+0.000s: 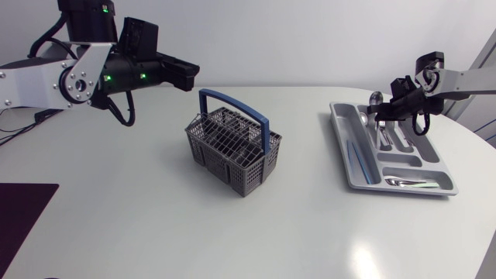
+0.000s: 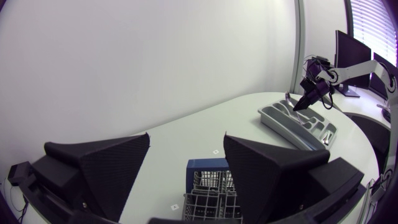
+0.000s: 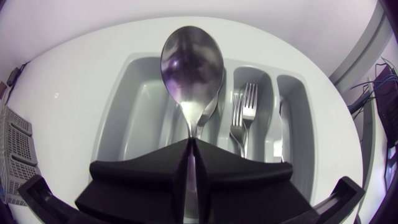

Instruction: Unload the cutlery basket into the drawer organizer.

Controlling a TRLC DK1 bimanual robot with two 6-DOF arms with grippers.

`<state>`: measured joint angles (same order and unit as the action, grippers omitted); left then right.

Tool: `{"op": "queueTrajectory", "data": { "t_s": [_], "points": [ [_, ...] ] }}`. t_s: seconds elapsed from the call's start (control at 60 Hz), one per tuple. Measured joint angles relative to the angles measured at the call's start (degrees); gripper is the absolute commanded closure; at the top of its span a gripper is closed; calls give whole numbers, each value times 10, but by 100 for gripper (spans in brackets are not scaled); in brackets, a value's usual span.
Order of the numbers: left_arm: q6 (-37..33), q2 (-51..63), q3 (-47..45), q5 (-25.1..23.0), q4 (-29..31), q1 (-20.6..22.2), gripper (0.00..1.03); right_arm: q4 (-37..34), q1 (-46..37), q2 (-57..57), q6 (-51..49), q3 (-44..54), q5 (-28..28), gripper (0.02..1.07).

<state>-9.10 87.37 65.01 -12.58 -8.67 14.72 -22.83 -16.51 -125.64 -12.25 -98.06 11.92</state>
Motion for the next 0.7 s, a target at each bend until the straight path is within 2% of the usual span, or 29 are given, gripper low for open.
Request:
{"op": "queueTrajectory", "data": {
  "t_s": [0.083, 0.167, 0.267, 0.433, 0.567, 0.7],
  "points": [
    [-1, 0, -7, -2, -5, -3, 5, 1, -1, -15, 0, -2, -2, 99],
    [-2, 0, -16, -3, -16, -6, 5, 7, -1, -20, 0, -2, -3, 86],
    [-7, 0, -23, -5, -24, -12, 5, 7, -1, -20, 0, -2, -9, 85],
    [-17, 7, -27, -13, -41, -32, 5, 7, -1, -20, 0, -2, -15, 59],
    [-19, 19, -31, -26, -43, -53, 5, 24, -1, -12, 0, 12, -17, 58],
    [-36, 35, -36, -39, -47, -63, 5, 46, 9, 60, 0, 96, -18, 57]
  ]
}}
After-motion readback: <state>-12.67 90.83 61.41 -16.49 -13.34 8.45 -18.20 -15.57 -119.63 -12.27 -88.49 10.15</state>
